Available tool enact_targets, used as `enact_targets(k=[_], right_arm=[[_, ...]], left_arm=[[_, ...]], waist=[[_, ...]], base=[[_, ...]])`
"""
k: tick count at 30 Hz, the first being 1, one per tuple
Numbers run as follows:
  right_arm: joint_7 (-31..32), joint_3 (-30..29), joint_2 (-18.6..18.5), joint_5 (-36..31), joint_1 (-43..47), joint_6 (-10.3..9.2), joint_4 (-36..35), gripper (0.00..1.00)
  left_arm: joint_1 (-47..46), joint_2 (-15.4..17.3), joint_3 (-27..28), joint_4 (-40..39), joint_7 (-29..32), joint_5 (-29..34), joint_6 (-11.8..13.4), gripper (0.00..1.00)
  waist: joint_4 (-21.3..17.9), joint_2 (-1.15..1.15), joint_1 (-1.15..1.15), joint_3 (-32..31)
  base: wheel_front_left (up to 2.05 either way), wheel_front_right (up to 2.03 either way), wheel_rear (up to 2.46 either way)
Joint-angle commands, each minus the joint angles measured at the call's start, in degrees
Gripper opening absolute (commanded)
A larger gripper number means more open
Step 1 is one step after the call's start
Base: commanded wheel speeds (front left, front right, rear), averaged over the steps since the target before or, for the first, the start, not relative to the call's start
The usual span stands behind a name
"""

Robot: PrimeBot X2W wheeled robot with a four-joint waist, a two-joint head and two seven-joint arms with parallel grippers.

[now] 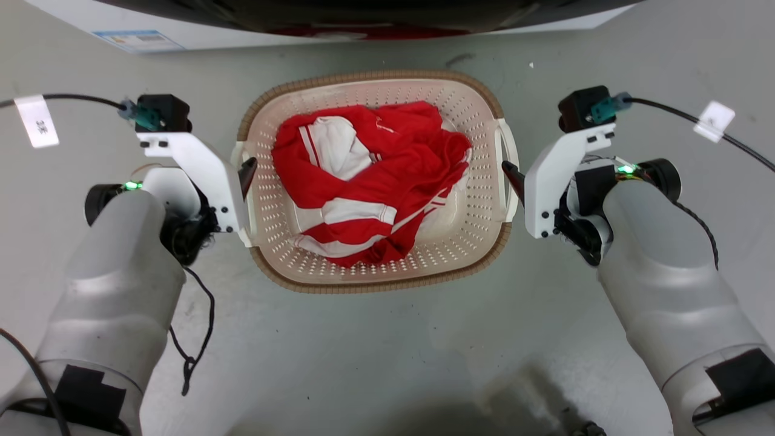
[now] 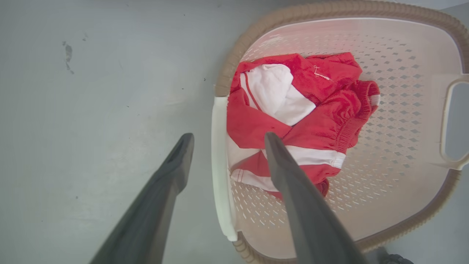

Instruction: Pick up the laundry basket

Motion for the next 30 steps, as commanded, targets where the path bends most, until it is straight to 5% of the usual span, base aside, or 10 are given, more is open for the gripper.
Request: enact_targets(k=[1, 16, 30], right_arm=[[0.7, 1.2, 0.1, 0.9, -1.9, -0.04, 1.0, 1.00], [3.7, 11.6, 0.1, 10.8, -8.2, -0.04, 4.6, 1.00], [3.8, 16.4, 0.1, 15.4, -10.8, -0.04, 8.5, 1.00]], left_arm=[[-1.3, 0.7, -0.9, 0.2, 0.9, -1.0, 0.0, 1.00], [-5.9, 2.5, -8.7, 3.2, 3.5, -5.3, 0.0, 1.00], [-9.3, 0.5, -12.9, 6.1, 2.6, -7.5, 0.0, 1.00]], waist=[[-0.4, 0.00, -0.01, 1.4], [-1.1, 0.00, -0.01, 6.5], [-0.3, 0.00, -0.01, 9.3]], base=[[0.00, 0.00, 0.00], [0.00, 0.00, 0.00], [0.00, 0.00, 0.00]])
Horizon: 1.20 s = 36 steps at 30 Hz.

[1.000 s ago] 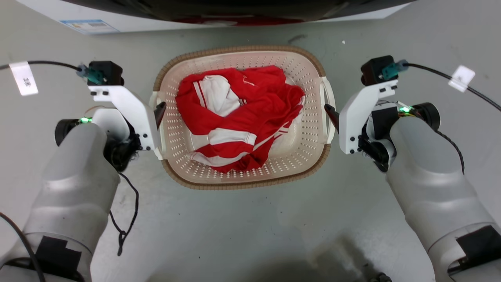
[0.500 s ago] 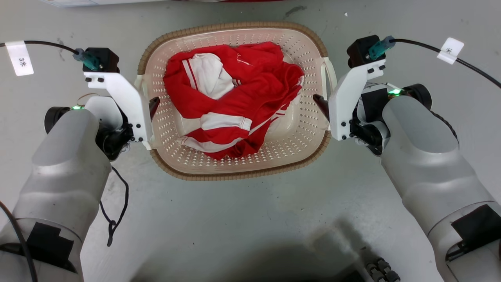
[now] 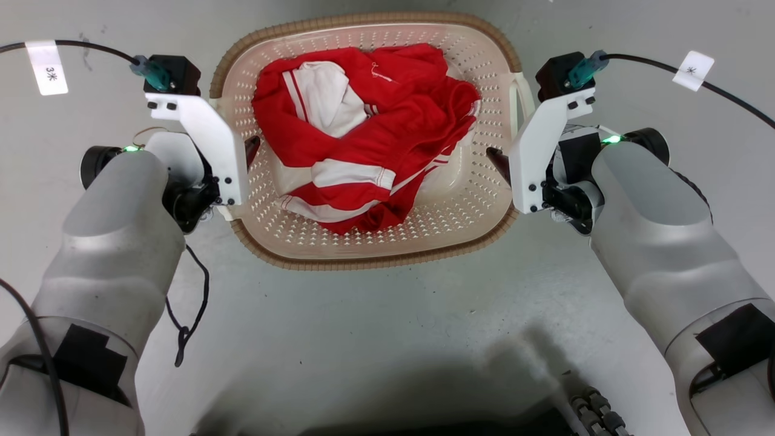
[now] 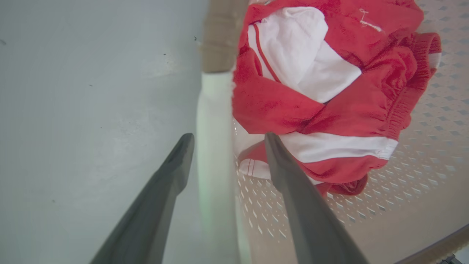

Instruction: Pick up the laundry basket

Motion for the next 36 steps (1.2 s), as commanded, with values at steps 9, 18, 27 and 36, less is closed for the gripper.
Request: enact_targets(k=[9, 18, 27, 36], right_arm=[[1.1, 2.6, 0.3, 3.7, -0.6, 0.05, 1.2, 0.00], [3.9, 5.0, 0.3, 6.9, 0.2, 0.06, 1.9, 0.00], [10.4, 7.3, 0.4, 9.8, 0.6, 0.06, 2.9, 0.00], [16.8, 8.9, 0.6, 12.9, 3.4, 0.06, 3.6, 0.00]], left_arm=[[-1.1, -1.1, -2.4, 0.9, 0.8, -2.7, 0.0, 0.00], [-0.3, -1.5, -5.0, 1.5, 4.0, -5.3, 0.0, 0.00], [1.9, -3.0, -6.6, 2.0, 12.0, -10.0, -0.1, 0.00], [5.4, -4.0, -7.2, 2.2, 20.0, -15.1, -0.2, 0.00]], waist=[[0.6, 0.00, 0.00, 0.3], [0.6, 0.00, 0.00, -3.0], [1.1, 0.00, 0.00, -10.6], [1.8, 0.00, 0.00, -20.3]], base=[[0.00, 0.00, 0.00], [0.00, 0.00, 0.00], [0.00, 0.00, 0.00], [0.00, 0.00, 0.00]])
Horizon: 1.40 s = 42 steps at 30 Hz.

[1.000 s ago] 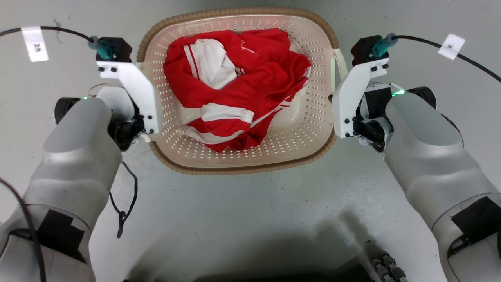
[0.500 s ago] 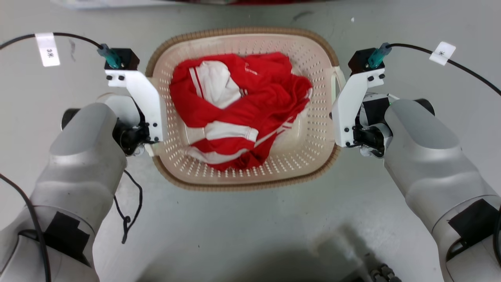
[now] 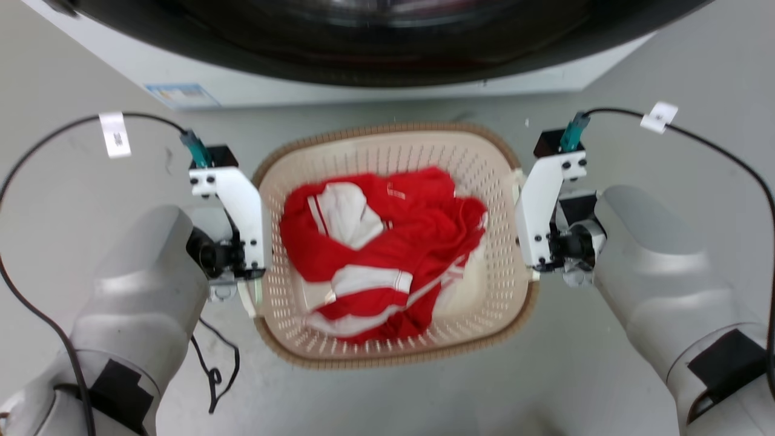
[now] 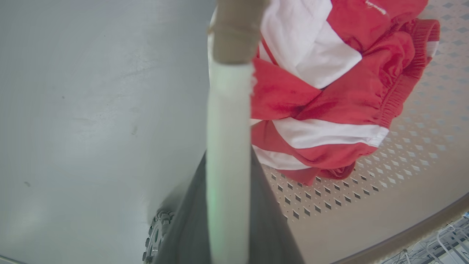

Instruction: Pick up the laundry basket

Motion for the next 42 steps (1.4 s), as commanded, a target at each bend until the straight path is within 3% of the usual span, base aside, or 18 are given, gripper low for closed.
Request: enact_targets(k=[1, 10, 29, 42], right_arm=[[0.9, 0.3, 1.1, 1.0, 0.9, 0.18, -0.4, 0.00], [5.3, 1.8, 1.2, 4.1, 4.2, 0.19, -0.6, 0.00], [11.9, 4.2, 1.3, 7.8, 11.6, 0.19, 0.6, 0.00], [13.3, 4.6, 1.3, 8.1, 14.2, 0.19, 0.8, 0.00]], left_arm=[[1.1, -1.7, -0.3, -0.4, 1.1, -0.9, -0.5, 0.00], [4.7, -2.6, -1.0, 0.9, 5.9, -3.8, -0.6, 0.00], [11.2, -4.6, -1.4, 3.2, 9.6, -7.6, -0.6, 0.00], [14.2, -6.0, -1.1, 4.8, 11.2, -9.0, -0.6, 0.00]], waist=[[0.5, 0.00, 0.00, -4.3], [0.7, 0.00, 0.00, -13.8], [0.2, 0.00, 0.00, -30.9], [0.3, 0.00, 0.00, -35.6]], base=[[0.00, 0.00, 0.00], [0.00, 0.00, 0.00], [0.00, 0.00, 0.00], [0.00, 0.00, 0.00]])
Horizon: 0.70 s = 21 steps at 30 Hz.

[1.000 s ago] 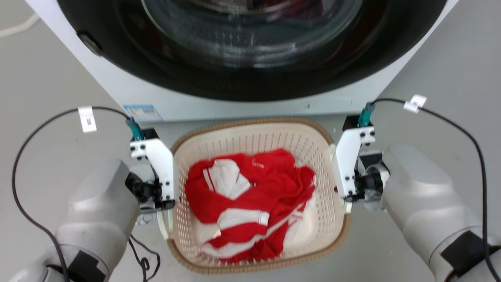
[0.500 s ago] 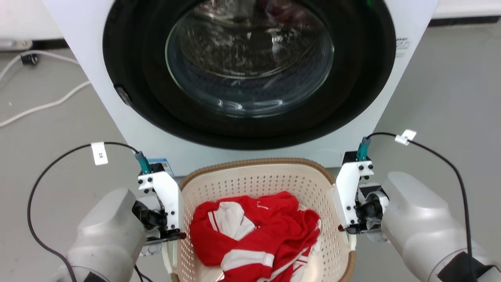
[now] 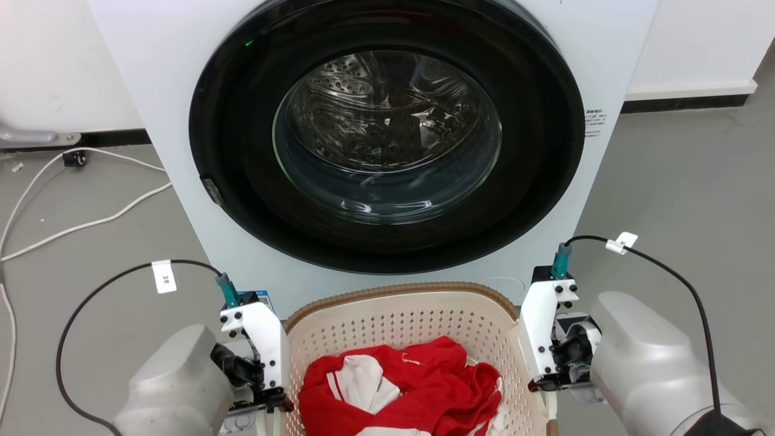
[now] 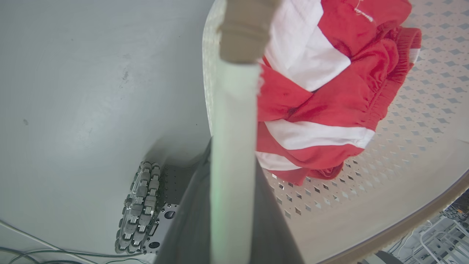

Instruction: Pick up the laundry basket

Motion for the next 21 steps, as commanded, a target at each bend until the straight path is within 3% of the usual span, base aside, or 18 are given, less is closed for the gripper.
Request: enact_targets(k=[1, 21], right_arm=[[-0.1, -0.1, 1.5, 0.6, 0.9, 0.20, -0.7, 0.00], [-0.1, 0.0, 1.6, 0.8, 1.4, 0.21, -0.7, 0.00]], left_arm=[[0.3, -2.2, 0.4, -0.8, 0.2, -0.8, -0.7, 0.00], [-0.2, -3.3, 0.3, 0.3, 1.1, -1.3, -0.6, 0.00]], waist=[[0.1, 0.00, 0.01, -0.2], [0.0, 0.00, 0.01, -0.6]], base=[[0.00, 0.00, 0.00], [0.00, 0.00, 0.00]])
